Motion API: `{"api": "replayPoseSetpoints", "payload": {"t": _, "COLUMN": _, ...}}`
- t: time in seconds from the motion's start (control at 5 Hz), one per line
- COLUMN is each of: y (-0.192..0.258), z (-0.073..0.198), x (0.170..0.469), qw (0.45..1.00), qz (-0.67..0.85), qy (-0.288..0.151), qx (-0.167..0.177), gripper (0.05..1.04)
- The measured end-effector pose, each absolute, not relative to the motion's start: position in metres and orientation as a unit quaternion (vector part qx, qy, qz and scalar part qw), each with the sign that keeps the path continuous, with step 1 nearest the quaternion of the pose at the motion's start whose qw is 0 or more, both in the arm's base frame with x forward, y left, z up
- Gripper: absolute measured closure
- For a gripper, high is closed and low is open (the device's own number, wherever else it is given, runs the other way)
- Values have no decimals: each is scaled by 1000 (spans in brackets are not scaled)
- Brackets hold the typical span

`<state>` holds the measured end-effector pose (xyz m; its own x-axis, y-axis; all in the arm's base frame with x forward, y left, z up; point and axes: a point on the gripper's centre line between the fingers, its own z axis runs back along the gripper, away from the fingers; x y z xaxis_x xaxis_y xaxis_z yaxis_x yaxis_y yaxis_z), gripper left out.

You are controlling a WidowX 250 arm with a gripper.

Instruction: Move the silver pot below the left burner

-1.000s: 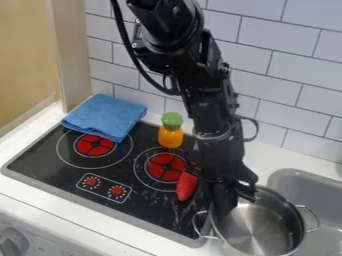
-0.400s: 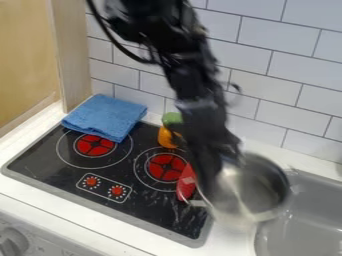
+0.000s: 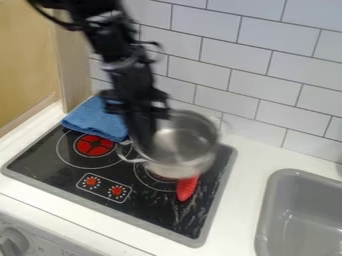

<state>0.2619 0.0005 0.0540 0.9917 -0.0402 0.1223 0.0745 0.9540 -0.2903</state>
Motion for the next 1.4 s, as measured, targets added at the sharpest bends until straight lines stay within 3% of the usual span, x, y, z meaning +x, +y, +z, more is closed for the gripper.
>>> {"api": "replayPoseSetpoints", "payload": {"t": 0.2, "y": 37, "z": 64, "x": 269, "qw": 987, "qz": 12, "qy": -78, "qx": -141, "gripper": 1030}}
{"api": "replayPoseSetpoints", "payload": {"t": 0.6, "y": 93, "z": 54, "x": 260, "qw": 986, "qz": 95, "qy": -71, "qx": -120, "gripper": 1030}}
{"api": "replayPoseSetpoints", "payload": {"t": 1.0, "y": 128, "z": 38, "x": 248, "qw": 979, "qz": 170, "qy": -62, "qx": -96, "gripper": 1030}}
{"api": "replayPoseSetpoints", "payload": {"t": 1.4, "y": 132, "z": 21, "x": 233, "qw": 977, "qz": 193, "qy": -37, "qx": -79, "gripper": 1030}}
